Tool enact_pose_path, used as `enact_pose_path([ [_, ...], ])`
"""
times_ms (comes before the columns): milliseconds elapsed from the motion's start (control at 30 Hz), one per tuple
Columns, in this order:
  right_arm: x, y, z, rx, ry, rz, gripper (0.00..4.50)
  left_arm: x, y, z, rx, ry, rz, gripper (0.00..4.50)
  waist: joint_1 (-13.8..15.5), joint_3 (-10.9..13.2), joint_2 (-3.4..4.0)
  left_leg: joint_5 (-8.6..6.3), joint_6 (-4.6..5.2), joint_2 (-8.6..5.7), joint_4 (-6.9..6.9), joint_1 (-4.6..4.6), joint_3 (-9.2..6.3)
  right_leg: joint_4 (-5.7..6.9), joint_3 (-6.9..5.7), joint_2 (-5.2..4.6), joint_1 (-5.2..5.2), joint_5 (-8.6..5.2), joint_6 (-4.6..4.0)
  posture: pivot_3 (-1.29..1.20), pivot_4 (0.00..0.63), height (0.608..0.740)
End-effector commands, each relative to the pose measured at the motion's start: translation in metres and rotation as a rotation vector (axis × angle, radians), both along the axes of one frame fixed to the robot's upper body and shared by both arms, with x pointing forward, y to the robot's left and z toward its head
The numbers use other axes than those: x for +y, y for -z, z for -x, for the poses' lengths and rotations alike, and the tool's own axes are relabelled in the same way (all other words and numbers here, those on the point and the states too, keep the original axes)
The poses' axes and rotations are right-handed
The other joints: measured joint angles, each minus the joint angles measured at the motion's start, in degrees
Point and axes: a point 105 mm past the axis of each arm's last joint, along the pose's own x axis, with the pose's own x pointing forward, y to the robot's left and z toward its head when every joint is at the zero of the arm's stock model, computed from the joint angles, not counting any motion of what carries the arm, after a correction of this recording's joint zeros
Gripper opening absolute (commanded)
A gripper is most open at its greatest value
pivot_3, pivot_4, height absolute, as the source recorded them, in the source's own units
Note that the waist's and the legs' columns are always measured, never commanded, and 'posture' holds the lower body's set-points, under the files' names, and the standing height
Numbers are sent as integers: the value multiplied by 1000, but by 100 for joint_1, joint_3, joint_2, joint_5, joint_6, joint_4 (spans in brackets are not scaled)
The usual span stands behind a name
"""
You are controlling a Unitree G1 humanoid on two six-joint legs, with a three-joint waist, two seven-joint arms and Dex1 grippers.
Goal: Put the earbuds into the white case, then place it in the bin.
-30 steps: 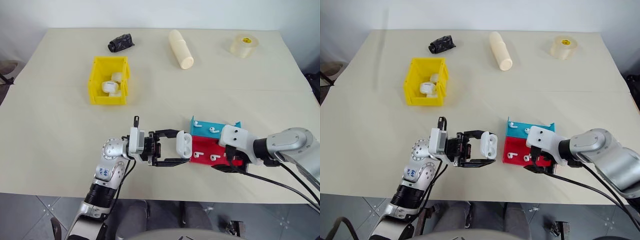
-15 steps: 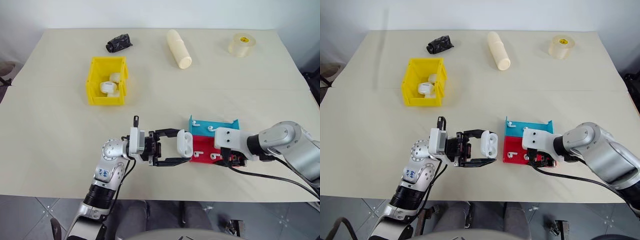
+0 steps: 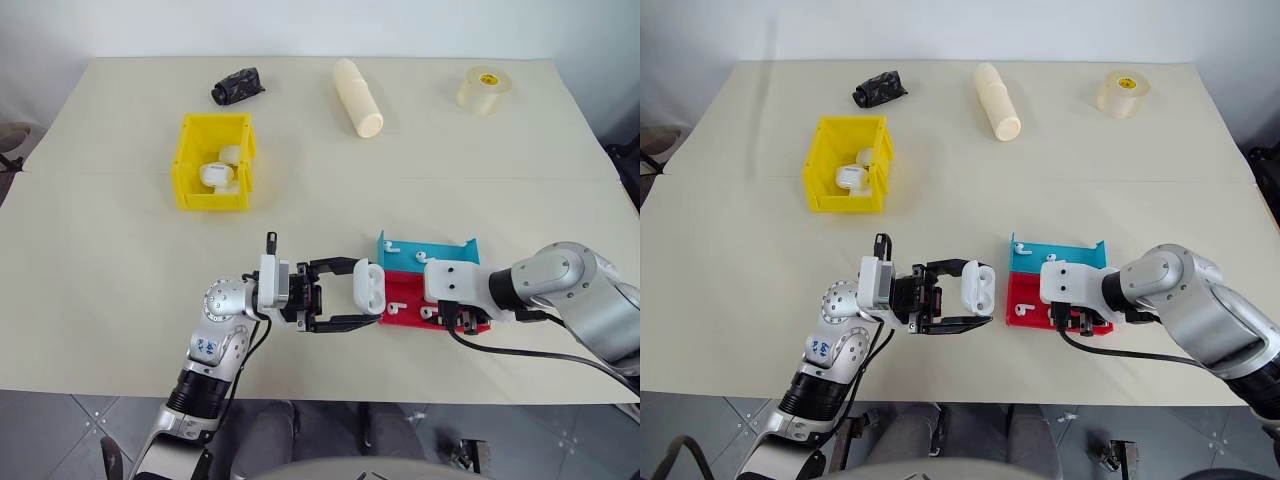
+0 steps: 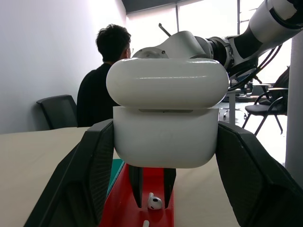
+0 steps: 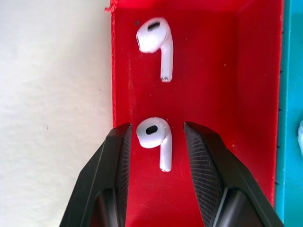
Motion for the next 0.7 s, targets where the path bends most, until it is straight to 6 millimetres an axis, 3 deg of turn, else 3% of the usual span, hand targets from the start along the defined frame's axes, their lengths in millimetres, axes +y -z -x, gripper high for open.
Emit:
enact_pose_path([
  [33, 1, -3, -1, -25, -35, 22, 1807, -2, -8, 5, -44, 11, 17, 2993, -1, 0, 0, 0, 0, 0, 0, 0, 0, 0, 0, 0, 0, 0, 0, 0, 150, 740],
  [233, 3, -2, 0, -20, -57, 25, 1807, -2, -9, 4, -48, 10, 15, 2993, -1, 0, 0, 0, 0, 0, 0, 0, 0, 0, 0, 0, 0, 0, 0, 0, 150, 740],
  [400, 7, 1, 3, -9, -59, 6, 569, -1, -9, 4, -48, 9, 11, 2993, -2, 0, 0, 0, 0, 0, 0, 0, 0, 0, 0, 0, 0, 0, 0, 0, 150, 740],
  [700, 6, -3, 2, -39, -36, -22, 569, 0, -8, 4, -47, 13, 8, 2993, -1, 0, 0, 0, 0, 1, 0, 1, -1, 0, 0, 1, 1, 0, 0, 0, 150, 740],
])
